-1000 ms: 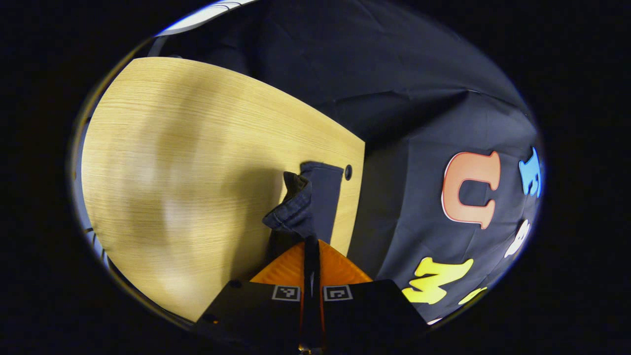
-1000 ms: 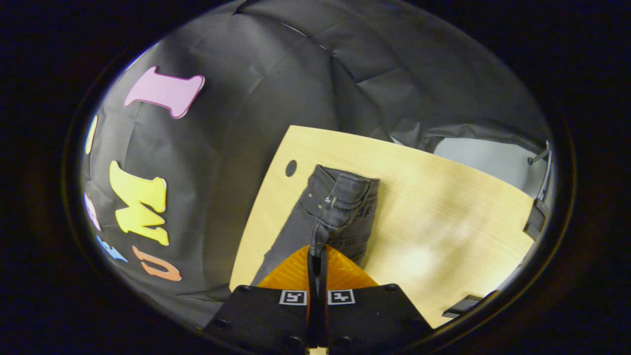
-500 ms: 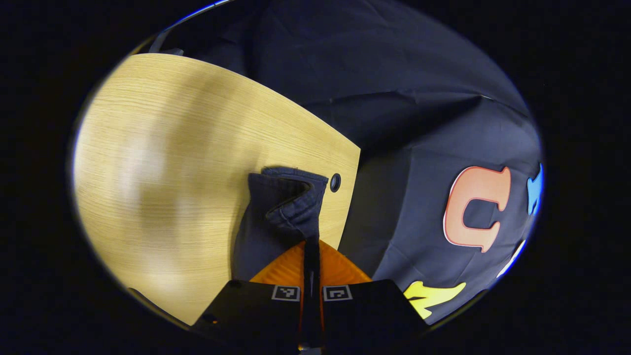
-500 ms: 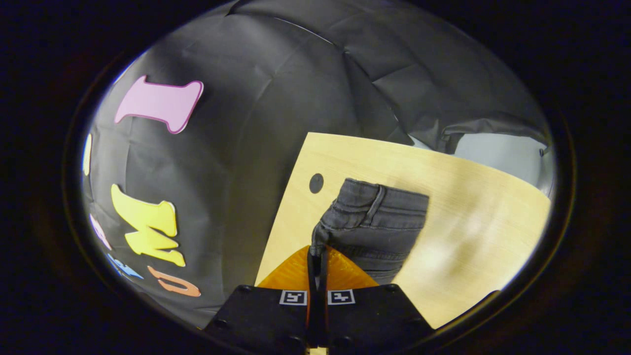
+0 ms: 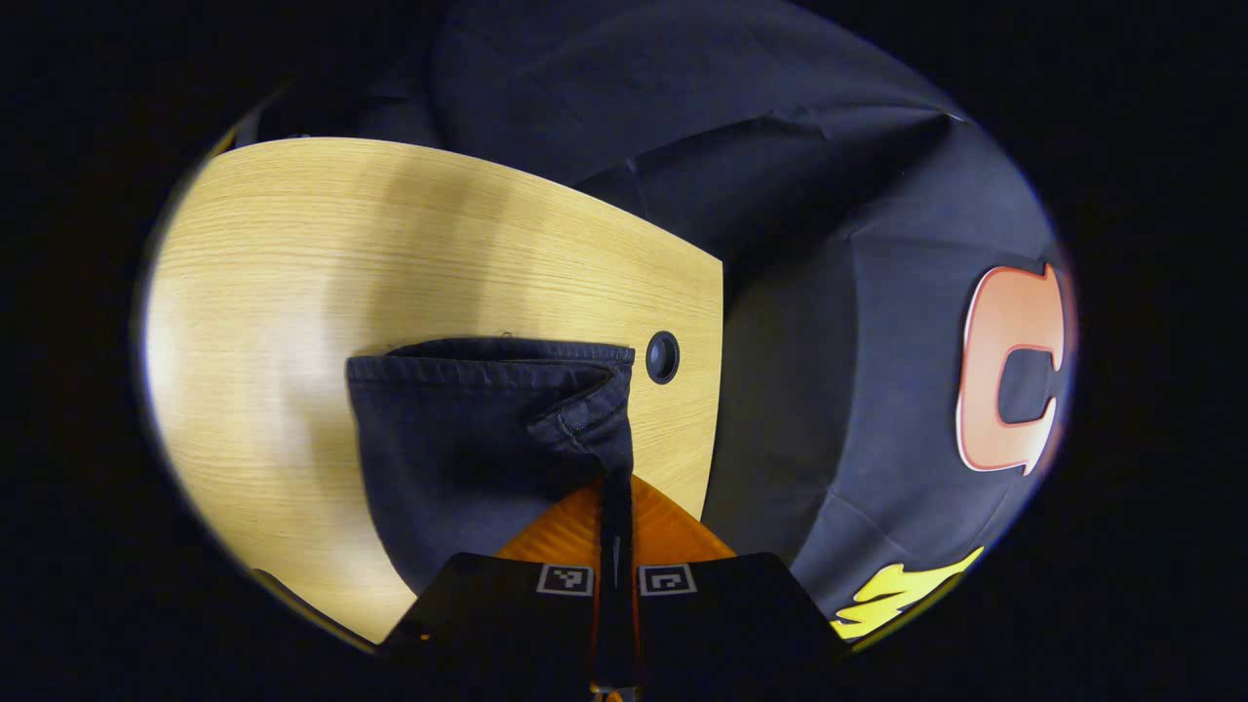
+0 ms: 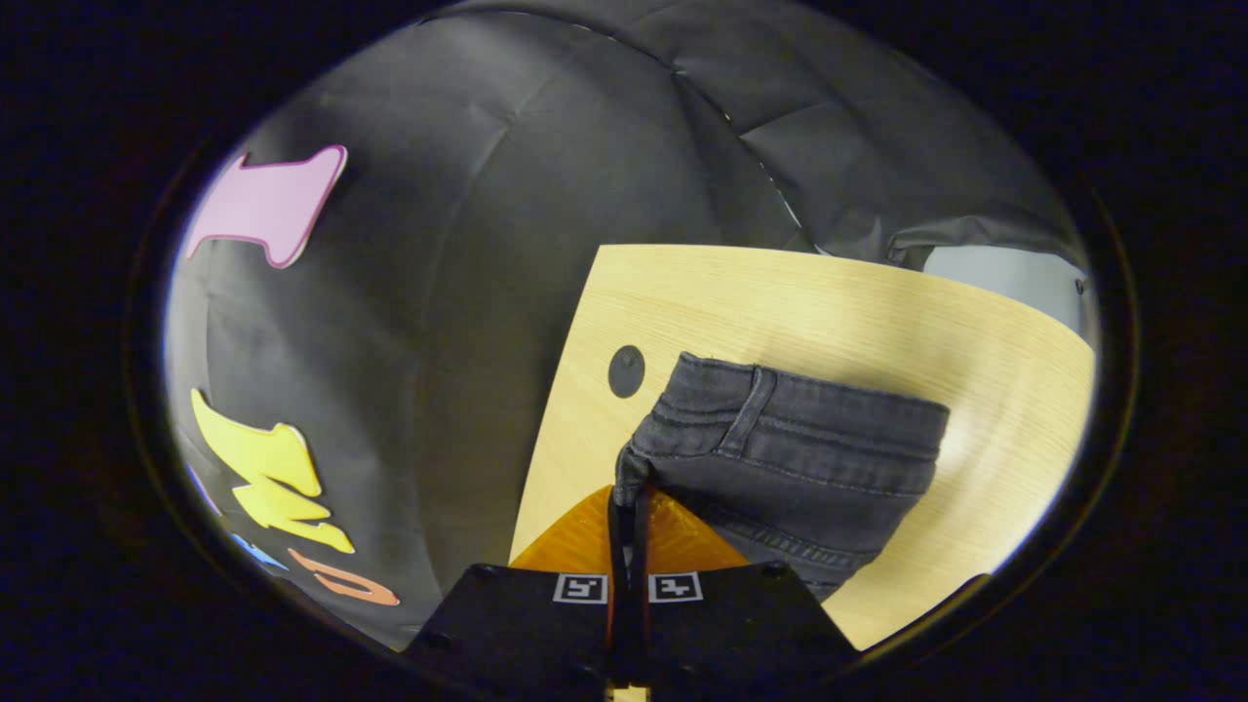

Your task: Grasp the waist and the cuffs of the jeans and fold them to make the two legs overlap; first hold the waist and fold one-third of the jeans toward the cuffs, then hold the cuffs and fold the remaining one-third in the same direction to finish folding.

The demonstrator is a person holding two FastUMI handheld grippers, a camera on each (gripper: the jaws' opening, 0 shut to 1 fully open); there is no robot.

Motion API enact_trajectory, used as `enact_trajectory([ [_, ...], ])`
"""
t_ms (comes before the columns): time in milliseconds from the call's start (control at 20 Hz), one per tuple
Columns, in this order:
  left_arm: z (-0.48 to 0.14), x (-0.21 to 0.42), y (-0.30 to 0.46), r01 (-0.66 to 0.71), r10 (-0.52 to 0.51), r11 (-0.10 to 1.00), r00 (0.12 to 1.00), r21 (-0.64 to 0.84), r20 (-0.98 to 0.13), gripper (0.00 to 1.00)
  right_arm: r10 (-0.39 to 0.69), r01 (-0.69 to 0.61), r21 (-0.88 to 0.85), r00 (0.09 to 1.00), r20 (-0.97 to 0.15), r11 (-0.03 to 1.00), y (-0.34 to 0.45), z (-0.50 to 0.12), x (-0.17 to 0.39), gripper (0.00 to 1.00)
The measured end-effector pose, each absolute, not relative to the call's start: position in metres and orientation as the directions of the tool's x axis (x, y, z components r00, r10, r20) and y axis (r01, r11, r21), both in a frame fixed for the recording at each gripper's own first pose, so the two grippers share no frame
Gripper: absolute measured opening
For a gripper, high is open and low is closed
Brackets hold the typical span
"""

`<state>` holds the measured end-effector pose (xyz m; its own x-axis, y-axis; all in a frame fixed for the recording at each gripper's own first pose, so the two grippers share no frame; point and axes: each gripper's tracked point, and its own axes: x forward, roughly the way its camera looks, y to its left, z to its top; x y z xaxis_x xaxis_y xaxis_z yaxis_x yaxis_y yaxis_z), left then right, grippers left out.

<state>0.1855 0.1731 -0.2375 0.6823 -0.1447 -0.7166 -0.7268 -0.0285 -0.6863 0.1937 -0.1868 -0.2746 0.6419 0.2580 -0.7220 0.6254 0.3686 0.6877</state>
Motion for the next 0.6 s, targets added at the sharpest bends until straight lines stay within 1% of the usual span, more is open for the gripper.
enact_trajectory([
  [150, -0.258, 0.202, 0.167, -0.757, -0.151, 0.002, 0.646, -0.653, -0.749, 0.03, 0.263, 0.651, 0.670, 0.618, -0.741, 0.358, -0.185, -0.299, 0.205, 0.01],
  [350, -0.280, 0.203, 0.169, -0.787, -0.154, 0.020, 0.607, -0.616, -0.780, 0.04, 0.260, 0.670, 0.647, 0.594, -0.762, 0.364, -0.183, -0.320, 0.212, 0.01],
  [500, -0.284, 0.199, 0.169, -0.792, -0.147, 0.036, 0.599, -0.610, -0.787, 0.03, 0.251, 0.674, 0.639, 0.590, -0.767, 0.371, -0.184, -0.324, 0.211, 0.01],
  [600, -0.280, 0.196, 0.168, -0.776, -0.136, 0.095, 0.610, -0.623, -0.781, 0.03, 0.251, 0.668, 0.641, 0.592, -0.766, 0.379, -0.182, -0.322, 0.212, 0.01],
])
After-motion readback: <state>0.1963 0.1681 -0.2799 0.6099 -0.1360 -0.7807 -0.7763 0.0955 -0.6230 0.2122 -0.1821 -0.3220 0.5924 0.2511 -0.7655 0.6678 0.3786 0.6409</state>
